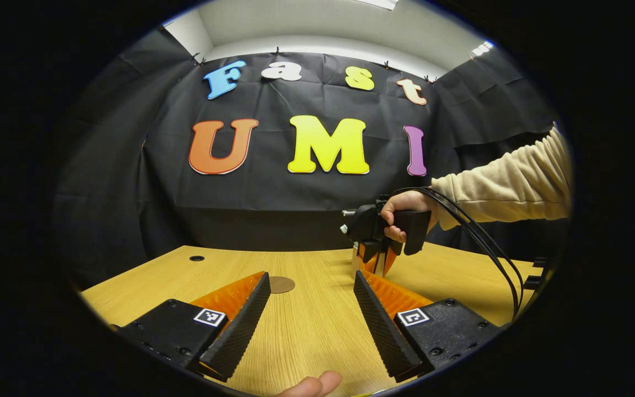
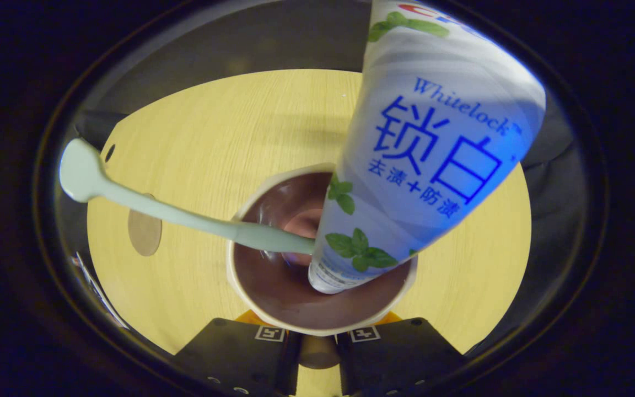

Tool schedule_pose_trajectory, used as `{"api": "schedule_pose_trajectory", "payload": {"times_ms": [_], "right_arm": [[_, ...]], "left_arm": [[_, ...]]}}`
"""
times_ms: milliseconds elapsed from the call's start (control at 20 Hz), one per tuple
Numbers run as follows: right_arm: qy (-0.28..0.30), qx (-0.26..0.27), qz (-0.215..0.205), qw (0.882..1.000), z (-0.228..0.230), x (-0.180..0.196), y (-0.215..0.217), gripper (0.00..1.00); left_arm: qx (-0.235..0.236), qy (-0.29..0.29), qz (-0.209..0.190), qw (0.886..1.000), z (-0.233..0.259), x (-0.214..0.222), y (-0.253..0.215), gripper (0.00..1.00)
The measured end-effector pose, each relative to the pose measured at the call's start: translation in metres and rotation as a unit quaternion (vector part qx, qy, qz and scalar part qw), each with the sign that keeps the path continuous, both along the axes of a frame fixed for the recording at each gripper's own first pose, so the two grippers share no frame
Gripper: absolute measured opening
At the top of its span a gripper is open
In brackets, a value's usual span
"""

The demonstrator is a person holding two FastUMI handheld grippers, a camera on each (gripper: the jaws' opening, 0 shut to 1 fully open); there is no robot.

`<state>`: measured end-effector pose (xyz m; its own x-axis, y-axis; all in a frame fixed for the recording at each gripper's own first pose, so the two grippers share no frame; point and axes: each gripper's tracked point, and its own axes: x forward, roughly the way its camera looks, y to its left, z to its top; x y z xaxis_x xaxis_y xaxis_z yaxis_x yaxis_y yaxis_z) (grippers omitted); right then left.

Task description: Put the toothbrush and toothpaste on the desktop into the cup, then pick up the cup and place it on the coaster on the desktop.

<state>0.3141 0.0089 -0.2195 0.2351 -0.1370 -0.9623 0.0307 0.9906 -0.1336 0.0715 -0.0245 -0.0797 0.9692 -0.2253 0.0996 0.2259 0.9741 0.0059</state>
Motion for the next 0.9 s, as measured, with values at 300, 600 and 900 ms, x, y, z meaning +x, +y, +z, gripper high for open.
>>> {"api": "schedule_pose_trajectory", "payload": {"times_ms": [300, 600, 900], "right_arm": [[-0.016, 0.006, 0.0, 1.0, 0.016, 0.002, 0.003, 0.27], [-0.031, 0.01, 0.02, 0.999, 0.028, -0.001, 0.025, 0.27], [-0.027, 0.02, 0.061, 0.998, 0.034, -0.006, 0.087, 0.26]], "left_arm": [[0.004, -0.005, -0.002, 1.0, 0.002, -0.001, 0.0, 0.97], [0.004, -0.016, 0.001, 1.0, 0.006, -0.009, 0.013, 0.97], [-0.004, -0.017, 0.012, 1.0, 0.005, -0.018, 0.033, 0.97]]}}
